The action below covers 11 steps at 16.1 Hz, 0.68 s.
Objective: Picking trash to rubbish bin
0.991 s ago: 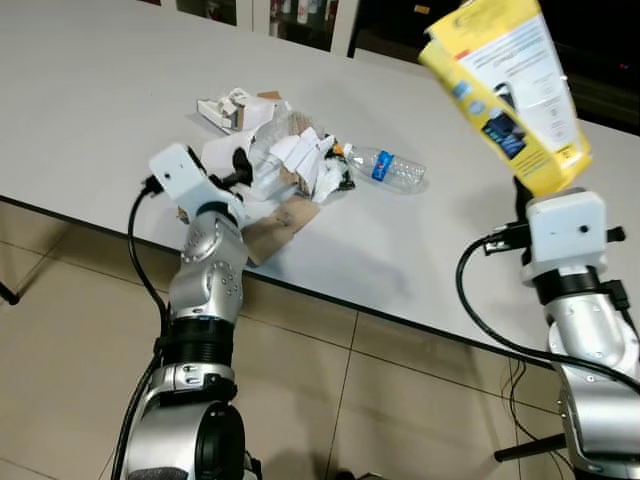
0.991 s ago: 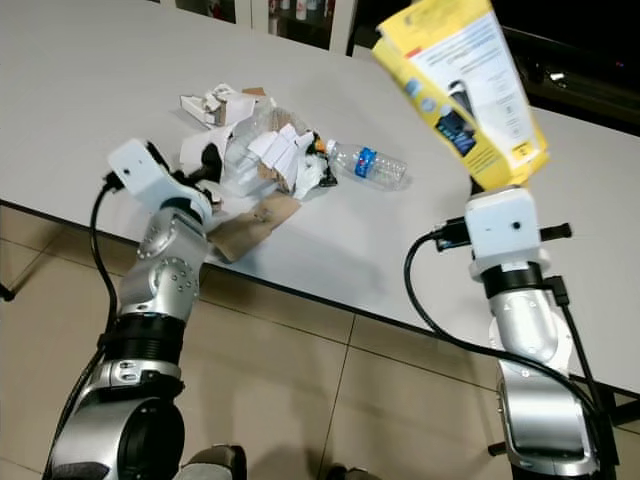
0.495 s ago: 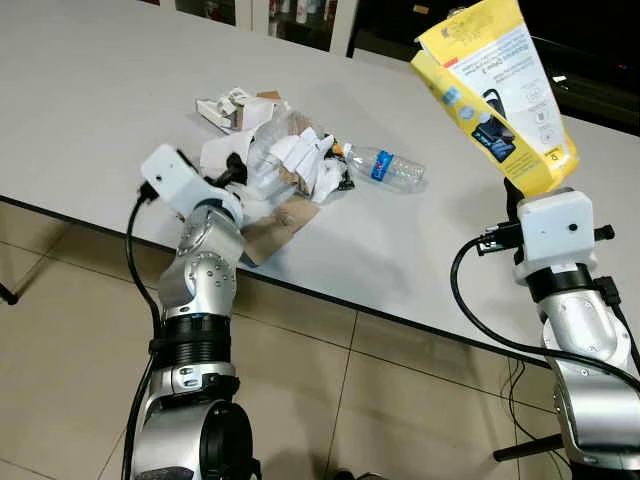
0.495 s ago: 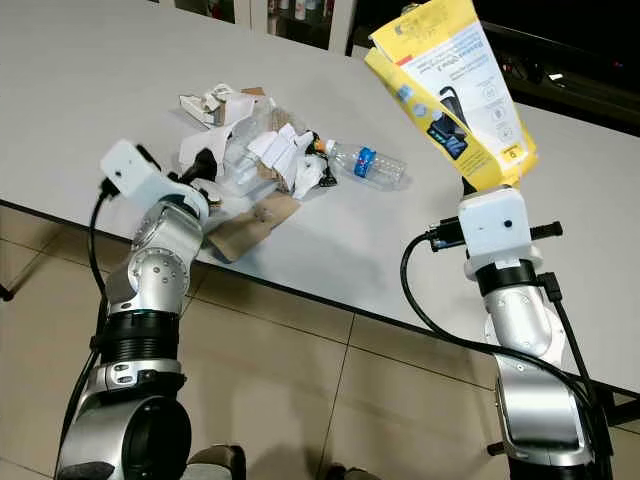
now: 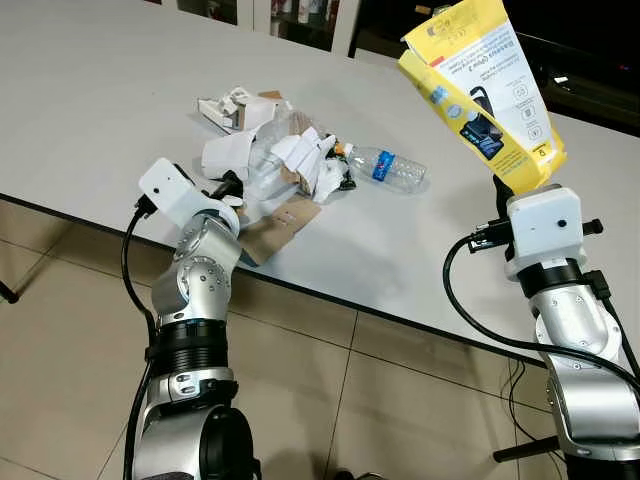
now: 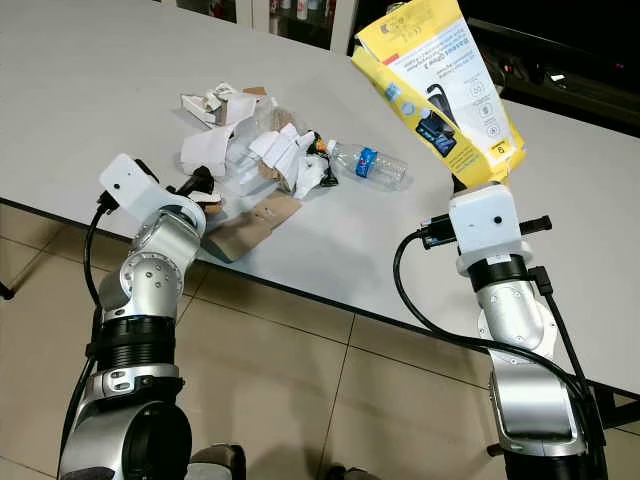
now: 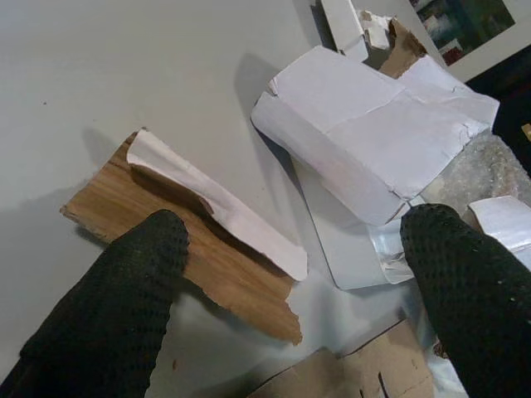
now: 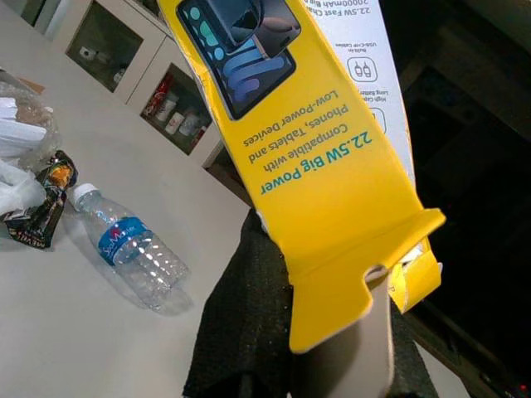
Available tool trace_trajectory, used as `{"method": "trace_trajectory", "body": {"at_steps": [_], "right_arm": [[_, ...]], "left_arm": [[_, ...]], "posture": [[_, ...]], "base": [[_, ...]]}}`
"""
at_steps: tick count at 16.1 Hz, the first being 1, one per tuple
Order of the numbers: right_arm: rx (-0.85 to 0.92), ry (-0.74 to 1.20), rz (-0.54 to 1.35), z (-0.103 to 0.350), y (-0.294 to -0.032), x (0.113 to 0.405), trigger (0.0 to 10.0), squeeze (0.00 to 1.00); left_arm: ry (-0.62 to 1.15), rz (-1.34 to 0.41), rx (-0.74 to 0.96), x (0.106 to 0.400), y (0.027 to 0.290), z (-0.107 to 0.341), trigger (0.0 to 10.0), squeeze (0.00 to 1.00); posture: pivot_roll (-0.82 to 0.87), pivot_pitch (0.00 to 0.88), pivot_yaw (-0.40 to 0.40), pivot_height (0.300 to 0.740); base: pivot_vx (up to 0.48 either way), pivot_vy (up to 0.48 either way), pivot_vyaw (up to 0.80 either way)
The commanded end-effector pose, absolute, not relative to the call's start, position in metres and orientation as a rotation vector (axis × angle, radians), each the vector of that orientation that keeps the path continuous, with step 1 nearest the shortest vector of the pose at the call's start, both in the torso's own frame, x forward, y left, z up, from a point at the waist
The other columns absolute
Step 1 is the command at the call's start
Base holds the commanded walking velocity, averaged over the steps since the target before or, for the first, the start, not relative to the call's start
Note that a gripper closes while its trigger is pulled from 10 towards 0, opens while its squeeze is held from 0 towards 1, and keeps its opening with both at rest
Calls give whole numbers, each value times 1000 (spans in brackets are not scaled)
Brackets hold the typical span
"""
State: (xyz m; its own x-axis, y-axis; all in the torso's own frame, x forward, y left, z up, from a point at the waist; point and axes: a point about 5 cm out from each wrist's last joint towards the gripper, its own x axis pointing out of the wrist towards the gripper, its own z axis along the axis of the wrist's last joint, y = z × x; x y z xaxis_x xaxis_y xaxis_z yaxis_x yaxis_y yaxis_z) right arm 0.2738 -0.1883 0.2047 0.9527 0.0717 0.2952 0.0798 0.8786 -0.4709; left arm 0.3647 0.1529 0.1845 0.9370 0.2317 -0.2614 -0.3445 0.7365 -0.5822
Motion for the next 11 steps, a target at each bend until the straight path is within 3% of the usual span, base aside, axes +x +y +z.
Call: {"method": "trace_trajectory", "body": {"at_steps": [1,5,6,7,8,11], "right_arm": [[-514,-320,-8,206,-191,275,10000,0],[-485,-300,87,202,-183,277,10000,0],[-463,-256,139,195,-182,277,10000,0],[-468,-236,158,191,-182,277,10000,0],[-474,-204,188,184,-182,276,10000,0],[-498,-173,223,175,-180,277,10000,0]], "left_arm": [[192,329,-678,362,152,187,10000,1000],[199,314,-687,361,151,199,10000,1000],[207,308,-685,360,152,201,10000,365],[209,306,-686,360,152,201,10000,118],[219,308,-685,358,153,203,10000,0],[255,307,-709,354,151,211,10000,0]], "posture": [[289,128,-136,740],[300,129,-135,740],[305,132,-135,740],[305,132,-135,740],[310,137,-137,740],[330,154,-140,740]], "base": [[0,0,0],[0,0,0],[0,0,0],[0,0,0],[0,0,0],[0,0,0]]}}
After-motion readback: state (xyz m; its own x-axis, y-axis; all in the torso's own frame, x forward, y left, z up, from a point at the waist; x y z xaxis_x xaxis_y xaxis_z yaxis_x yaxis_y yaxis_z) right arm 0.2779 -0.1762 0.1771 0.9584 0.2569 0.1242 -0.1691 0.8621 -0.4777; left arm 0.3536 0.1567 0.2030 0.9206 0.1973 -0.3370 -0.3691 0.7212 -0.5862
